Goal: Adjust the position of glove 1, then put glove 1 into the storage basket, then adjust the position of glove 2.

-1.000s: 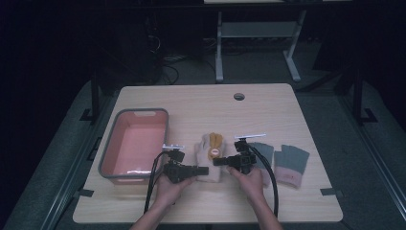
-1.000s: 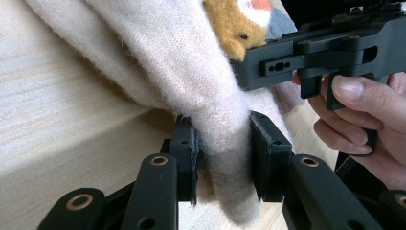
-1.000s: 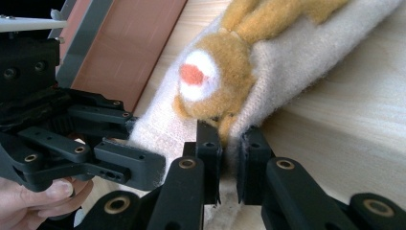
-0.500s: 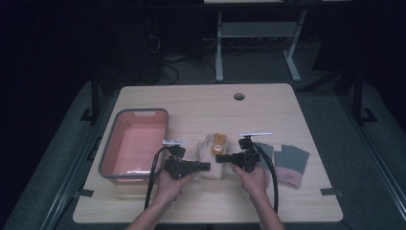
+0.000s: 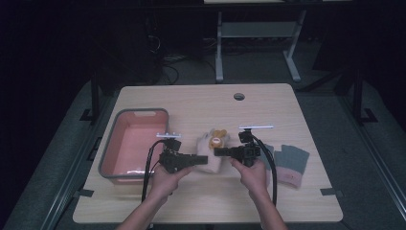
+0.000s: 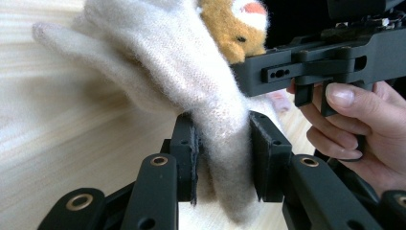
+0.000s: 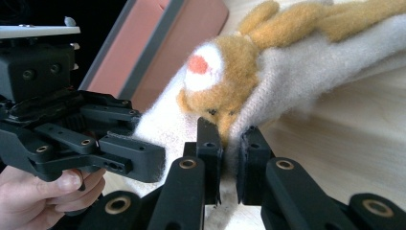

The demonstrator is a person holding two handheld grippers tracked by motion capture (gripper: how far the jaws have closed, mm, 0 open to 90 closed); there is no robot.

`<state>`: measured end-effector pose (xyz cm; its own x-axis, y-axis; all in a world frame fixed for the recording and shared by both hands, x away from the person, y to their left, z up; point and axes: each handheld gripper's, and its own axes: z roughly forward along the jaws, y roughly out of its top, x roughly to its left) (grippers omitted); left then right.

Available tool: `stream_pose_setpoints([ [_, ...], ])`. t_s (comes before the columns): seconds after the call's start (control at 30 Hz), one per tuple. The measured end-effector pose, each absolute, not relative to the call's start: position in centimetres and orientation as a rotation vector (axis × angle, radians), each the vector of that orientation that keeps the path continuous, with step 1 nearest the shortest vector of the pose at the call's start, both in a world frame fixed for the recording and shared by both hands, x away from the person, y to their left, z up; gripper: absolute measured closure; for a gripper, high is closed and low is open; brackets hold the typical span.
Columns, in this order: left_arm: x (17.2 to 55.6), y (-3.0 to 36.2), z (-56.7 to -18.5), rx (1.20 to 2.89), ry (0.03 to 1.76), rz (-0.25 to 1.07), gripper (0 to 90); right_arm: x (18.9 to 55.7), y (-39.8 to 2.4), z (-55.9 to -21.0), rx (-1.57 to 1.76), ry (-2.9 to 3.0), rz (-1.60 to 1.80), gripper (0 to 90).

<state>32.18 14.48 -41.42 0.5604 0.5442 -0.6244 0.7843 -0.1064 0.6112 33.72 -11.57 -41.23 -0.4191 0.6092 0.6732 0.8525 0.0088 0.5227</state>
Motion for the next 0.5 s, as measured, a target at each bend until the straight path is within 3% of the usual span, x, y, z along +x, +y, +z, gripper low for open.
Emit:
stream_pose_setpoints([
  [0.5,32.9,15.9,-39.3,1.766,1.083,-0.280,66.8,34.4,-10.5,-38.8,-1.485,-2.045,-1.409,82.3],
])
